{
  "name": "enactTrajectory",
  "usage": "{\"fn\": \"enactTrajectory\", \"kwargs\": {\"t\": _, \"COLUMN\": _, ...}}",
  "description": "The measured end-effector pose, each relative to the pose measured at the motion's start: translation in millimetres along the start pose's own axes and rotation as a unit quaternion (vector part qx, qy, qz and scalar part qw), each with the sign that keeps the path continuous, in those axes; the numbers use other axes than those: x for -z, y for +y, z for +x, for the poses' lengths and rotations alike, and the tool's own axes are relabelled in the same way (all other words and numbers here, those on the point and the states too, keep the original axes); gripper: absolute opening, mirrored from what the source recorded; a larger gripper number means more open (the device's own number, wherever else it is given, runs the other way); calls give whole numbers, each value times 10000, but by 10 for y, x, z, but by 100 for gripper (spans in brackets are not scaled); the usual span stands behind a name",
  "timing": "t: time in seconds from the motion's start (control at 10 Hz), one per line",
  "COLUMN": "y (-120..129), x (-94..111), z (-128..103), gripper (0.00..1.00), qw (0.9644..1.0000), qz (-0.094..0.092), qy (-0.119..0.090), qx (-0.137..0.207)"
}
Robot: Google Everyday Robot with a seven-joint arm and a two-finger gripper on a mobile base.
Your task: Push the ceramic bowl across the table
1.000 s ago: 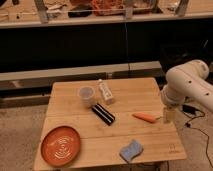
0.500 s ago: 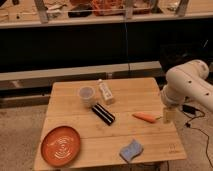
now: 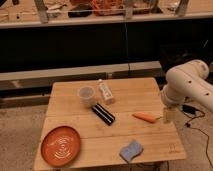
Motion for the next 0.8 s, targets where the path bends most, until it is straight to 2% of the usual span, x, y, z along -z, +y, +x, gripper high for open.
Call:
{"fn": "enactTrajectory", "kwargs": {"t": 0.4, "y": 0, "x": 9, "z": -75, "gripper": 80, "qw": 9999, "qz": 16, "qy": 46, "qx": 113}}
{"fn": "enactTrajectory", "kwargs": {"t": 0.8, "y": -20, "x": 39, "z": -738, "gripper": 80, "qw": 9982, "qz": 59, "qy": 104, "qx": 589}}
